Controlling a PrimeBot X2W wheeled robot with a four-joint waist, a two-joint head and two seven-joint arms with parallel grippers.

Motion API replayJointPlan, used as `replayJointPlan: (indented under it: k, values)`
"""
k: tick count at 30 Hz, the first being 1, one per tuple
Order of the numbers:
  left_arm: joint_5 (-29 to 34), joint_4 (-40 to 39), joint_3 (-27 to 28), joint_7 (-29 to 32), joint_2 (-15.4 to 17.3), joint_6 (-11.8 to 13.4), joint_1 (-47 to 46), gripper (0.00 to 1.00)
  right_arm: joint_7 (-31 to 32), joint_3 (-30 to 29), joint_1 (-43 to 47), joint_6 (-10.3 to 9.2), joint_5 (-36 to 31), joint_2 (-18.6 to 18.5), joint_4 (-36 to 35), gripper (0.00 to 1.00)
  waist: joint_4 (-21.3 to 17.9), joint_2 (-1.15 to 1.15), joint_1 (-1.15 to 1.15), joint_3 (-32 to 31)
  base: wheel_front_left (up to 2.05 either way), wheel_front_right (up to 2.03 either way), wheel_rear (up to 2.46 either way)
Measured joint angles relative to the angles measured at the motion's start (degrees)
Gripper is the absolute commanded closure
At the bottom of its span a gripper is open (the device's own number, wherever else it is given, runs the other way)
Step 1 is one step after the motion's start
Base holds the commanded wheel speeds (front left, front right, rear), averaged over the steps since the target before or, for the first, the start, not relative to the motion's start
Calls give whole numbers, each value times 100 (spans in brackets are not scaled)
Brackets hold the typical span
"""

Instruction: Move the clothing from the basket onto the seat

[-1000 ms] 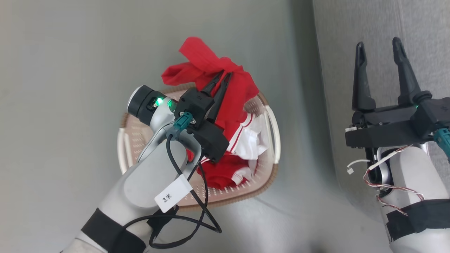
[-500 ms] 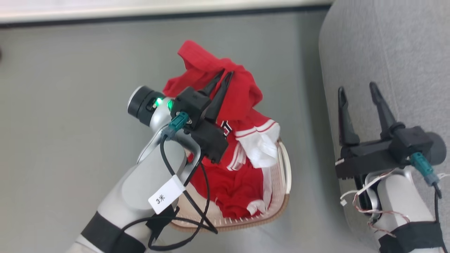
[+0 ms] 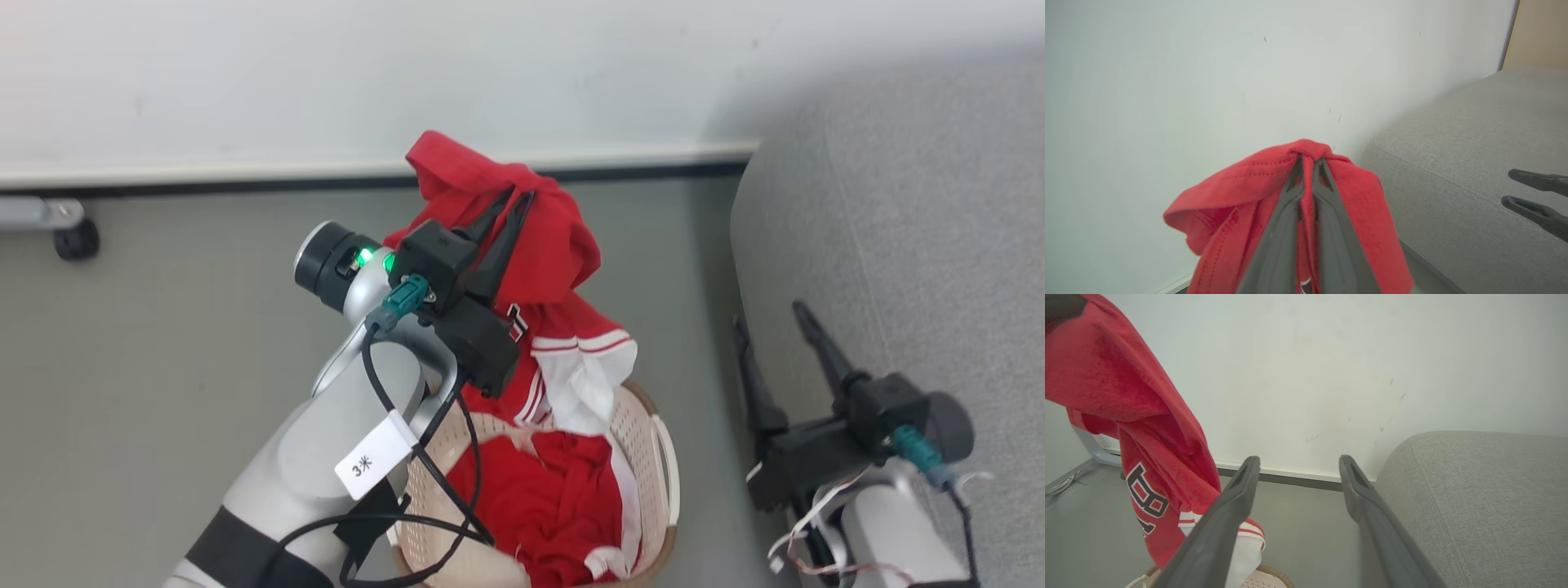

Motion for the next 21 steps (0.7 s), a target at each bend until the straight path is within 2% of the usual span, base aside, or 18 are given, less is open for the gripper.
replayJointPlan:
  k: [10, 21]
  values:
    - [-97, 243, -63, 0, -7, -99, 247, 100, 0, 304, 253, 155, -1, 44, 353, 0, 46, 0, 1, -782, 0, 0, 0]
    - [-210, 53, -179, 1, -25, -92, 336, 100, 0, 844, 315, 349, -8, 48, 504, 0, 112, 0, 1, -1547, 0, 0, 0]
